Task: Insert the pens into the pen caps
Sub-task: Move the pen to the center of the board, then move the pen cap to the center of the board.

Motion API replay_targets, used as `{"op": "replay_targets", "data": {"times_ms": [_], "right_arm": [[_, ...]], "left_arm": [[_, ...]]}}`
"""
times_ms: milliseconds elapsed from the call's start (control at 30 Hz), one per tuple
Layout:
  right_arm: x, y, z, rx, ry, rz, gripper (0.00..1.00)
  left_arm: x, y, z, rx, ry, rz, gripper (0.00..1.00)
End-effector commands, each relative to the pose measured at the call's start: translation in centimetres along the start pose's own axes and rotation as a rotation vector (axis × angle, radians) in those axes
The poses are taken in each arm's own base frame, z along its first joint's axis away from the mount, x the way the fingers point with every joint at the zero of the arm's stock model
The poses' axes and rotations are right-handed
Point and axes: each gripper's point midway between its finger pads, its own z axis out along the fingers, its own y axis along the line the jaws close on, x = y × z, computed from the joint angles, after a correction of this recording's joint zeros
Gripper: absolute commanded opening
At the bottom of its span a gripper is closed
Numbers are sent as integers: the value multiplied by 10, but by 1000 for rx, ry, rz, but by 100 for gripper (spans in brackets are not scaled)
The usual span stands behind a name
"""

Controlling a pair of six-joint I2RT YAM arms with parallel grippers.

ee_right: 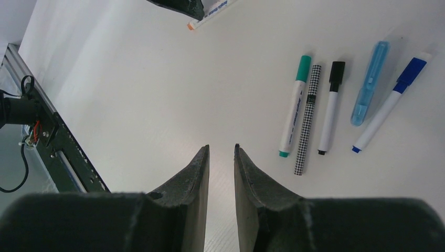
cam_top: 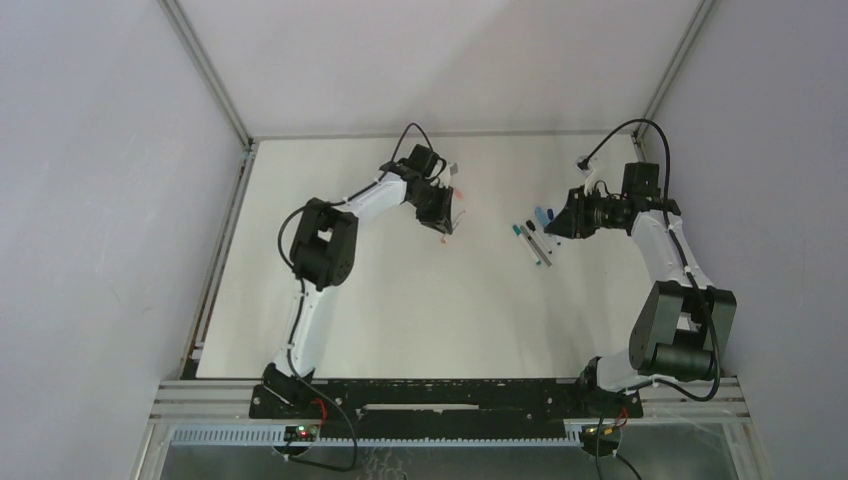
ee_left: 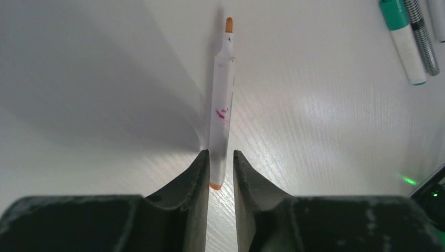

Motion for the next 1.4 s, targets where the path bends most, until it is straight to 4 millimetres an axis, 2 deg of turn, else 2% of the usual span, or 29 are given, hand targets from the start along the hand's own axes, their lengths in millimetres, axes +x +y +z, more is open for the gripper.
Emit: {"op": "replay_targets", "data": {"times_ms": [0,133,267,333,367,400,433,600,633,700,800,867,1000,1133,1367], "right_arm": [[-8,7,-3,-28,-29,-35,30],[-8,14,7,-50,-16,-60,31],[-16,21,26,-67,24,-134,33],[-35,25,39,-74,46,-191,34],[-35,26,49,-84,79,-197,35],[-50,29,58,-77,90,-232,35],[-55,27,73,-76,121,-241,35],[-78,22,139,-44,230,-295,39],[-82,20,151,-34,243,-287,40],[-99,14,173,2,233,-294,41],[-112,0,205,59,217,-300,42],[-119,-9,220,85,211,-293,42],[-110,-18,245,101,228,-304,42],[-103,-21,262,114,231,-308,43],[-107,-26,286,141,194,-323,47]], "left_arm": [[-31,-22,-37,19,-133,-11,28],[-42,-26,-58,34,-214,-9,32],[-53,-32,-104,46,-367,39,35],[-53,-31,-131,19,-446,92,35],[-52,-30,-144,-5,-484,119,35],[-49,-28,-157,-30,-521,146,36],[-47,-27,-170,-52,-559,172,36],[-19,-12,-219,-150,-702,203,40],[-15,-12,-234,-160,-744,201,42],[-2,-5,-247,-185,-785,180,45],[20,11,-255,-230,-814,137,50],[29,18,-259,-244,-827,109,51],[38,27,-258,-247,-829,73,51],[34,26,-257,-236,-834,62,51],[21,28,-264,-254,-847,70,51]]}}
